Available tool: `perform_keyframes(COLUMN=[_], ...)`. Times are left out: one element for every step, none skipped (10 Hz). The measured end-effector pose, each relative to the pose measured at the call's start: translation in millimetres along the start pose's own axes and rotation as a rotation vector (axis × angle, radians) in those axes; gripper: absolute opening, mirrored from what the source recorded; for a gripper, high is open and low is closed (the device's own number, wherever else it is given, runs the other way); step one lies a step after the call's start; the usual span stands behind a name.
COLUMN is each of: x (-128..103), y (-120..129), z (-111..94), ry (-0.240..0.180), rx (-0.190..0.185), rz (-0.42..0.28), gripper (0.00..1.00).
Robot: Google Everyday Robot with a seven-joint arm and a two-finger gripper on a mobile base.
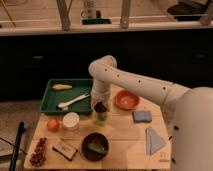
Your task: Stack cups on top of each other
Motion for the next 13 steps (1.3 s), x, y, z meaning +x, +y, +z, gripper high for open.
perform_keyframes(x=[1,2,3,3,4,4,4,5,5,4,4,4,3], y=[2,4,5,6,7,9,9,10,11,12,12,13,13], z=[3,6,8,11,13,15,16,16,16,16,16,16,16], ry=[-0.007,-0.012,-0.017,-0.022,-0.025,-0.030,-0.031,-0.032,-0.032,-0.033,-0.034,-0.034,-0.034], rx=[0.001,0.003,0.004,0.004,0.006,0.007,0.009,0.010,0.010,0.010,0.010,0.011,0.011], rz=[0.005,0.009,0.012,0.013,0.015,0.018,0.019,0.020,0.021,0.022,0.022,0.022,0.022], gripper=[0.44,0.55,0.64,0.74,0.79,0.80,0.80,0.80,0.80,0.80,0.80,0.80,0.80])
